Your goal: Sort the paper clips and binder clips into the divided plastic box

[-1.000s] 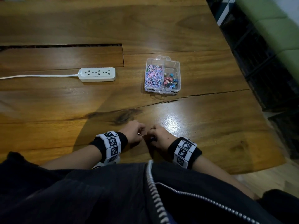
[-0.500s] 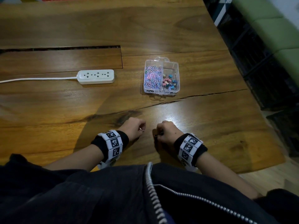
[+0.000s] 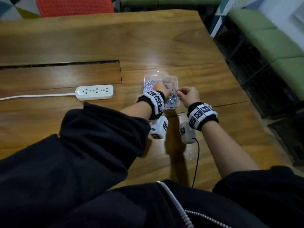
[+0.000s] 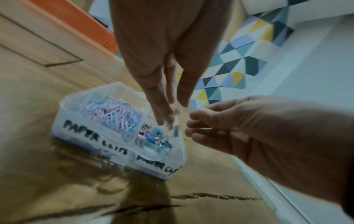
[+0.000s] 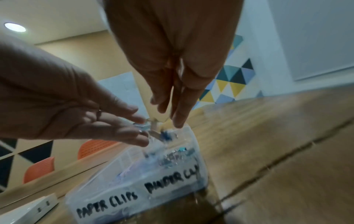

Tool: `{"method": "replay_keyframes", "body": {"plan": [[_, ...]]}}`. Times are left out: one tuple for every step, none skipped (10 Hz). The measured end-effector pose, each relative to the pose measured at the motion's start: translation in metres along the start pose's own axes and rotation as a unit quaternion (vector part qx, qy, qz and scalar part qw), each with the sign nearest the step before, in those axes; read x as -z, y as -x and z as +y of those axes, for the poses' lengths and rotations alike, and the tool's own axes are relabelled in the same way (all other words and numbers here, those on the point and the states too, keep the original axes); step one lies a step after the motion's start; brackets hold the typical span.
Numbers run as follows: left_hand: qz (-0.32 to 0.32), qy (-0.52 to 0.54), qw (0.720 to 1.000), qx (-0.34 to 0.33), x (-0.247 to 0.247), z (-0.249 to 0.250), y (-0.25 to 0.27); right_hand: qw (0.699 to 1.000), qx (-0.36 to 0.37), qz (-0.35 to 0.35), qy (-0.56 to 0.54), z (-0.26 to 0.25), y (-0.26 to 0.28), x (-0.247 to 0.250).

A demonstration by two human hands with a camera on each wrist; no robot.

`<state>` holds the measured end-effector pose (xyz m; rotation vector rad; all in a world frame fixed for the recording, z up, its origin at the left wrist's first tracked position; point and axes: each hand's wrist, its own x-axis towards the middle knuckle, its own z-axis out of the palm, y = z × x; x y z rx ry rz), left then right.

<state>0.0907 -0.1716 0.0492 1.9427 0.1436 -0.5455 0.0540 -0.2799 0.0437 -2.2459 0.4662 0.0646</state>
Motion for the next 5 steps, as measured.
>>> {"method": "replay_keyframes", "body": {"plan": [[-0.036,-0.020,0.999,0.008,-0.007,-0.009,-0.007,0.998,-0.018,-0.013,-0.055,0.012,0.005,-0.009],[-0.060,-0.085,0.994,-0.037,-0.002,-0.018,0.008,0.997,-0.006,-0.012,-0.071,0.024,0.021,-0.014],[-0.082,-0.180,0.976,-0.096,0.006,-0.034,0.038,0.997,0.014,-0.016,-0.077,0.039,0.044,-0.020],[-0.135,-0.232,0.956,-0.114,0.018,-0.046,0.065,0.994,0.035,-0.024,-0.097,0.043,0.065,-0.026],[-0.175,-0.308,0.927,-0.127,0.031,-0.068,0.096,0.988,0.038,-0.047,-0.143,0.058,0.103,-0.028]]}}
